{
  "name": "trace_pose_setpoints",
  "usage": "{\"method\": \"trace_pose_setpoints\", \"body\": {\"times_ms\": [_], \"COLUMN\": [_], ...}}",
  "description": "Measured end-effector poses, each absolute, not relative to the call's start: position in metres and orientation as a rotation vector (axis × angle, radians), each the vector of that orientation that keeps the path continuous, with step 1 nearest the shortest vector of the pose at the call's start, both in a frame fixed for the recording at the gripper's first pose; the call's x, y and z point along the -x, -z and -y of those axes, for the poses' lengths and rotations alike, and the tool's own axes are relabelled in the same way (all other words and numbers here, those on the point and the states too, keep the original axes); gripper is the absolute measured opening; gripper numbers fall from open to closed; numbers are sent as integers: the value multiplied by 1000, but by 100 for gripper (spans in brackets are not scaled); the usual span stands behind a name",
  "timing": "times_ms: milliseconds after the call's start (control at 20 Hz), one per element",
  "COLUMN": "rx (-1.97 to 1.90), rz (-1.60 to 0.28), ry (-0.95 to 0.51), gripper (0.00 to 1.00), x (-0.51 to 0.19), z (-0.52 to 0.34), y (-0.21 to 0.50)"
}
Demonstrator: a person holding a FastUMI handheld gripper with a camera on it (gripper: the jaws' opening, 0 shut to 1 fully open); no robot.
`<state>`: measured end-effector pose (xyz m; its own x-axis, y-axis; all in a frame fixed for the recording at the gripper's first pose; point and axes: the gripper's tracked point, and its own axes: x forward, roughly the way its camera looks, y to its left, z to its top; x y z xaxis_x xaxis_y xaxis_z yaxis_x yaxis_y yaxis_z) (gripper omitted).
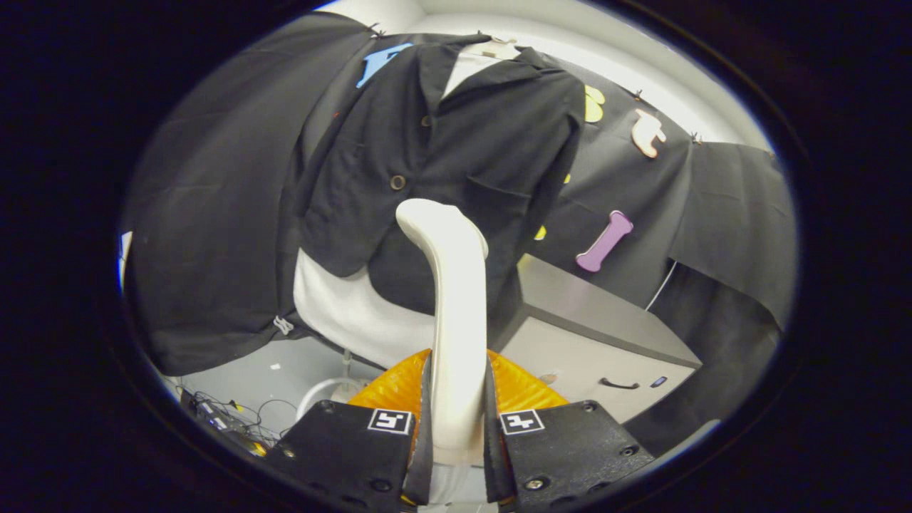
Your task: Iron the clothes twice with a garment steamer, once on the left side and once on the right side.
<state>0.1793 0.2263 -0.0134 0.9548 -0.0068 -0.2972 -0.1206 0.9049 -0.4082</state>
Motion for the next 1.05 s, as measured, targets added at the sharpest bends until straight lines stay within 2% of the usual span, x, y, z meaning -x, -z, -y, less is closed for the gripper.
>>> {"method": "trace_pose_setpoints", "body": {"times_ms": [600, 1050], "rx": [335, 286], "rz": [-347, -415], "ry": [33, 119], "gripper": [32, 32], "x": [-115, -64], "z": [-81, -20], "y": [-1, 20]}}
